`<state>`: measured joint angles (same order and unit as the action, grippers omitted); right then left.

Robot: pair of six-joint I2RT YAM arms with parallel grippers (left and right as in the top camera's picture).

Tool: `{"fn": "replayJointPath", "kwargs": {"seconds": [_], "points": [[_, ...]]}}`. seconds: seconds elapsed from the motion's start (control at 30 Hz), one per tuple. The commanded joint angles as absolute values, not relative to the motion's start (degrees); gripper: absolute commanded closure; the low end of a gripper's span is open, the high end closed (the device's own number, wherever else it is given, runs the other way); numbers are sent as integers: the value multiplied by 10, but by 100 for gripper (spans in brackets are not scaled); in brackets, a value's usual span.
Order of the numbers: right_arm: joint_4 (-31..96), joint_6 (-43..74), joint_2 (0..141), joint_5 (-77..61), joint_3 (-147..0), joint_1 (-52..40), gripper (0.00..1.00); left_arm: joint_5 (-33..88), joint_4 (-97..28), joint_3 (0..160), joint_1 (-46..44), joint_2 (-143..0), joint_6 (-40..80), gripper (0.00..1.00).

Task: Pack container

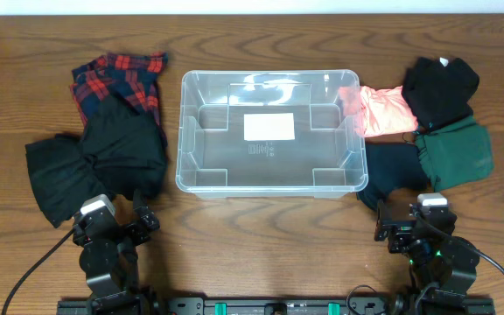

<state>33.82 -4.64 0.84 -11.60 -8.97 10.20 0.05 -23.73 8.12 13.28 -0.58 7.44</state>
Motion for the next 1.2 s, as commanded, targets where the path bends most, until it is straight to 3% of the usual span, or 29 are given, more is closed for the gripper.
{"fn": "replayJointPath", "kwargs": {"seconds": [0.0,1.17], "points": [[339,-48,4,-123,-89,101,1,4,-237,69,133,-2,65,2],[339,-48,4,-123,-89,101,1,22,-234,69,133,-2,67,2]]}}
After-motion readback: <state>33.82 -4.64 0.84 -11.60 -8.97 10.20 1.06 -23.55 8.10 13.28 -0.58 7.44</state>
